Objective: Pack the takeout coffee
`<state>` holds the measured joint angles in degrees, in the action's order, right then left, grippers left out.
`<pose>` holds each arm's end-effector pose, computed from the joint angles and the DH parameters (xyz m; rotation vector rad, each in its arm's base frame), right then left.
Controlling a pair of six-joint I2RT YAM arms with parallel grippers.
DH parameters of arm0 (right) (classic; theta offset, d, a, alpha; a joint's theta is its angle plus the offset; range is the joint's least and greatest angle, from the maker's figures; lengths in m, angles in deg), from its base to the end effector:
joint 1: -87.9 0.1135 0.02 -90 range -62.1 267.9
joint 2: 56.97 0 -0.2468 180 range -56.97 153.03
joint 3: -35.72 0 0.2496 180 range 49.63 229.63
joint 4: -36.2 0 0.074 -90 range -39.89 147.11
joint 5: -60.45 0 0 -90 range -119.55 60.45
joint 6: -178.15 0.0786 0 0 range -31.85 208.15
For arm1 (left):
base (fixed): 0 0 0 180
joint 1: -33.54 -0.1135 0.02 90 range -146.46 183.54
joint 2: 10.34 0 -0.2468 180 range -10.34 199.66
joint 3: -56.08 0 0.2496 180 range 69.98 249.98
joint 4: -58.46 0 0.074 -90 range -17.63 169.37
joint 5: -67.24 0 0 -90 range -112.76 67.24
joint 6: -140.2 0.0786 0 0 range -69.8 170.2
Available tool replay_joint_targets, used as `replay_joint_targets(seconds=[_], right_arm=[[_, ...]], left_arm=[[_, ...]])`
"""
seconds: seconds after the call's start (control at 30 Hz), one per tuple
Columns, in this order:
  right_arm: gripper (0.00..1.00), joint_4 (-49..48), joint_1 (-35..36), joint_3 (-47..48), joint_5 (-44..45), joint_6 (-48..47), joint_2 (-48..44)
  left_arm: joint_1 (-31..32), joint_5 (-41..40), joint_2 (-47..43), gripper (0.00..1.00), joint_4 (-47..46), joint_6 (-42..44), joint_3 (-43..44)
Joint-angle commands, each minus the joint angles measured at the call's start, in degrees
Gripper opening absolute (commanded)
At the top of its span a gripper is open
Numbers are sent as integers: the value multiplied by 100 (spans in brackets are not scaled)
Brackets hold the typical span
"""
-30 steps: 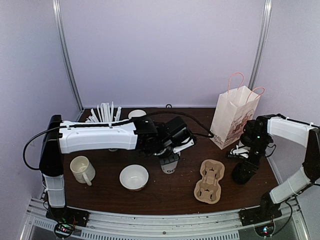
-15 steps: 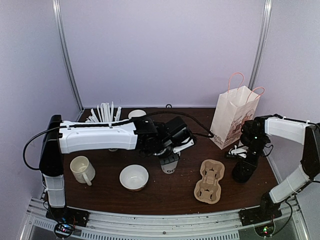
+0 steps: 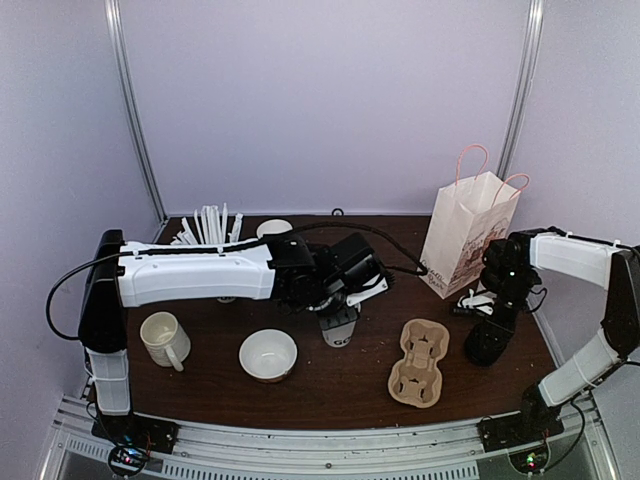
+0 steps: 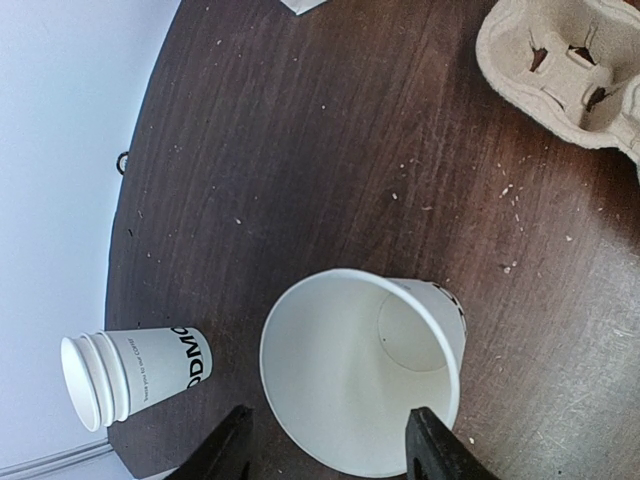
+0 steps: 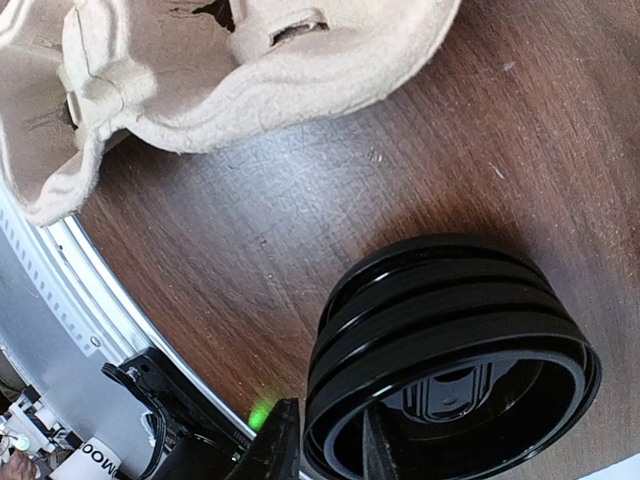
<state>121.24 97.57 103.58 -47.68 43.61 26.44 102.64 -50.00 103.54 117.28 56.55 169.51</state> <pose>0.1978 0.0585 0.1456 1.3331 -2.7024 -0.5423 0.1917 -0.4010 0.2135 1.3653 2.0306 0.1558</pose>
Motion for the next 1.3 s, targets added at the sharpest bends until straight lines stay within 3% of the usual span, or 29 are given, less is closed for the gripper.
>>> replay_joint_targets(seconds=[0.0,0.87,1.07,1.27], right_arm=[[24,103,26,131,-166,72,83],[16,15,9,202,-162,243,227],[5,232,8,332,-162,243,111],[0,636,-14,626,-271,327,-269]], left_arm=[[15,-46,-23,52,-33,-2,-15],[15,-97,-33,52,-35,7,-94],[16,-107,-42,52,-32,12,-88],[16,-106,-34,52,-40,19,-67]])
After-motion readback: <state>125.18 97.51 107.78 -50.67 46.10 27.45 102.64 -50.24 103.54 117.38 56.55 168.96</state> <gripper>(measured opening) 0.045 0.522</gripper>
